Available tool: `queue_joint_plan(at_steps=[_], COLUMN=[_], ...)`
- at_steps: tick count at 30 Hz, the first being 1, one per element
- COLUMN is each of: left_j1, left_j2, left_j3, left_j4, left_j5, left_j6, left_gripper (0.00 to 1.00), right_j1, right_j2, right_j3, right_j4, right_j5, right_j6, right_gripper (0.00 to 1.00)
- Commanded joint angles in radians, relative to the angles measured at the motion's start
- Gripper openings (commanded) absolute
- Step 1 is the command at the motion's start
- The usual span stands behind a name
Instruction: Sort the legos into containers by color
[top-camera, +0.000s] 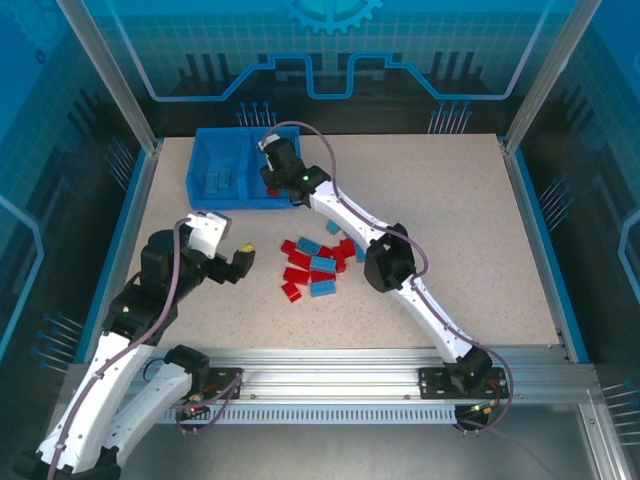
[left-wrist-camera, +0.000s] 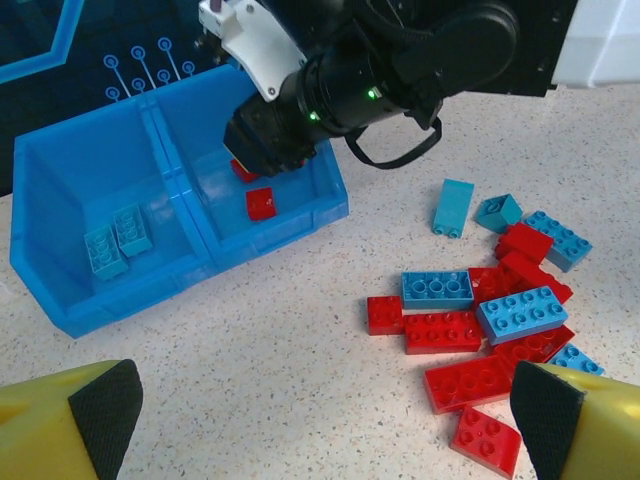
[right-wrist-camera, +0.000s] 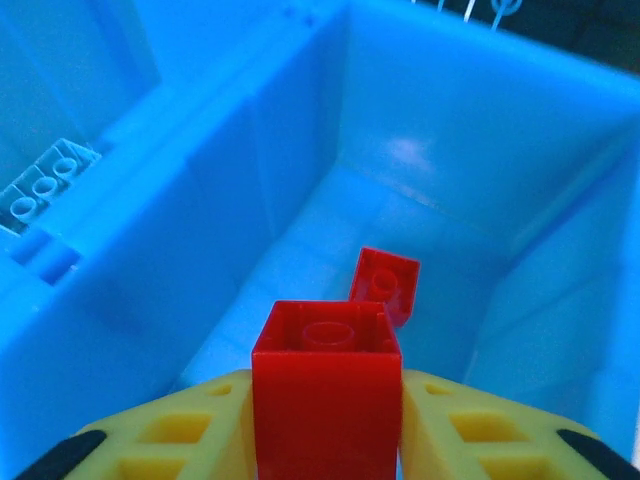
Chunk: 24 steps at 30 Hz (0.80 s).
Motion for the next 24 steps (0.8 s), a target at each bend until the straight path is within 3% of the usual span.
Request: queue_joint_plan(at_steps=[1, 5, 12, 18, 21, 24], left_j1=[0.010, 0.012, 0.013, 0.013, 0.012, 0.008], left_j2=[0.002, 0.018, 0.060, 0.112, 0.162, 0.259], left_j3=[-0.006, -0.004, 0.005, -0.002, 0.012, 0.103], left_j4=[0.027, 0.020, 0.002, 0.034, 0.038, -0.016], left_j5=[0.010, 0.008, -0.001, 0.018, 0.118, 0.233], left_j6=[-0.013, -0.010, -0.009, -0.060, -0.105, -0.276], left_gripper=[0.99, 0.99, 0.99, 0.99, 0.99, 0.99], right_j1=[-0.004, 0.001, 0.024, 0.010, -0.009, -0.025], right_j2=[-0.008, -0.057, -0.294, -0.741, -0.987, -1.216], right_j3=[0.038, 0.031, -0.136, -0.665, -0.983, -1.256], right_j4=[0.012, -0.014, -0.072, -0.001, 0.082, 0.127], right_j5=[-0.021, -0.061, -0.129, -0.245, -0.341, -0.370], right_j6=[-0.007, 0.012, 0.063, 0.085, 0.081, 0.083], right_gripper=[0.46, 0.53, 0.53, 0.57, 0.60, 0.66])
